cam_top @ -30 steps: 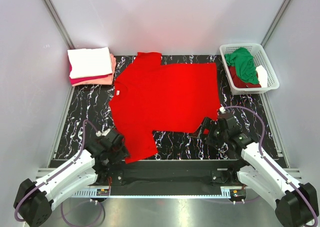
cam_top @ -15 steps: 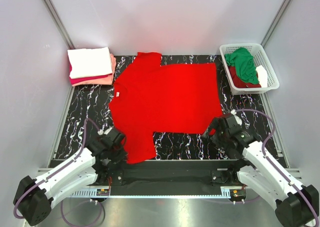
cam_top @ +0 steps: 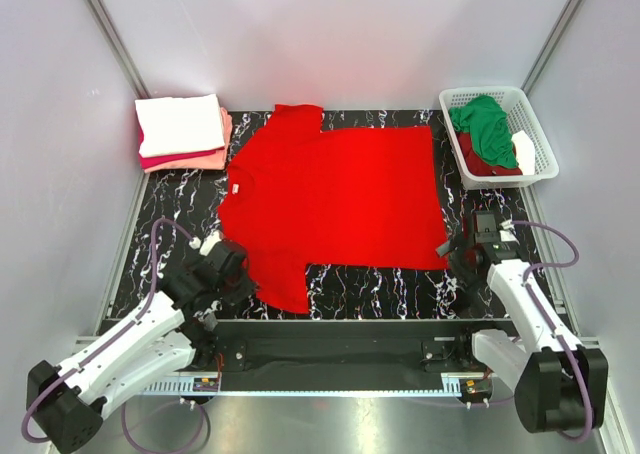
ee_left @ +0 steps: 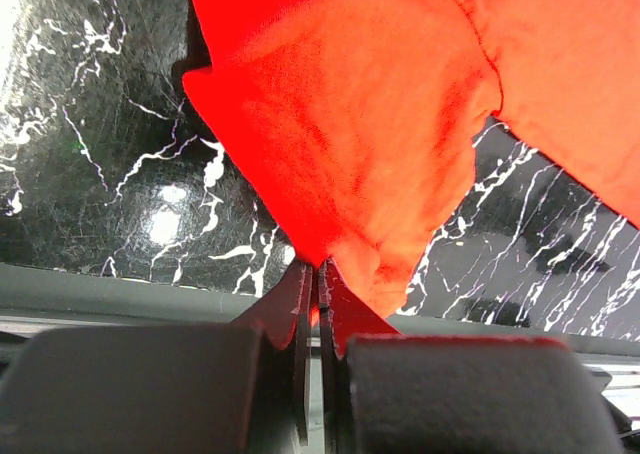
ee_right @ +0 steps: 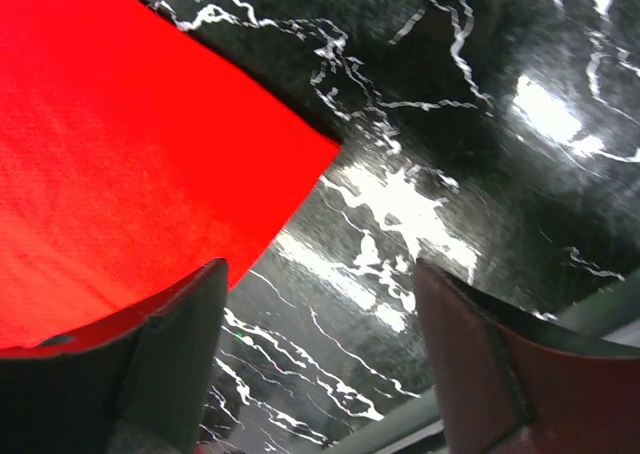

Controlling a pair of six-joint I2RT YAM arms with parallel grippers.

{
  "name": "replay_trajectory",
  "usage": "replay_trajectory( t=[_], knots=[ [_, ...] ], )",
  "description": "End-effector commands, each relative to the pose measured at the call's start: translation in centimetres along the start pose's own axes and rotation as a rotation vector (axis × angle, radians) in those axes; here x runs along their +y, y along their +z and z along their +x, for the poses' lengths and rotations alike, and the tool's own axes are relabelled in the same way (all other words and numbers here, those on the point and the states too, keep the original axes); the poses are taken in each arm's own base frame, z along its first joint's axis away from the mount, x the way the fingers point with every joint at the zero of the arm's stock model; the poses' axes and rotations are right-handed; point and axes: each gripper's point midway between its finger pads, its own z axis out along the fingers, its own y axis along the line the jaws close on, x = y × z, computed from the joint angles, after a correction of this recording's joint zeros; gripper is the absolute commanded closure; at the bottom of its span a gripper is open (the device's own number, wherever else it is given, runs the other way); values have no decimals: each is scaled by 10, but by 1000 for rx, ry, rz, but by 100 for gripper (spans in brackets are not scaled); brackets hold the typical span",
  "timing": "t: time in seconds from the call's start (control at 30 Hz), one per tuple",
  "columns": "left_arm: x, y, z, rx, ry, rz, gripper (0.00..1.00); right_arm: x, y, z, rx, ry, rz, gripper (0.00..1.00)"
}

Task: Fold and stack the t-shirts
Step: Flatten the tshirt out, then fold the tshirt

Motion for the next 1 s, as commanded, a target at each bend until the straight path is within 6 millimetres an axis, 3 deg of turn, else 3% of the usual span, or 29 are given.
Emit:
replay_trajectory(
  t=[0.0, 0.13, 0.4, 0.63, 0.67, 0.8, 0.97],
  knots=[
    [-4, -4, -12, -56, 4, 13, 100, 17, 8, -7, -9, -7, -55, 21],
    [-6, -5, -13, -54, 5, 10, 100, 18, 23, -10, -7, 7, -57, 32],
    [-6, -7, -17, -70, 3, 5, 100, 14, 51, -5, 98, 5, -18, 43],
    [-6, -7, -18, -75, -1, 1, 100, 14, 65, 1, 173, 13, -32, 63],
    [-6, -8, -19, -78, -1, 0, 100, 13, 66, 2, 178, 14, -31, 73],
    [-7, -16, -23, -90, 3, -7, 100, 16, 56, -4, 147, 8, -56, 100],
    [-12, -42, -32, -104, 21, -1, 100, 25, 23, -15, 85, 10, -134, 100]
  ],
)
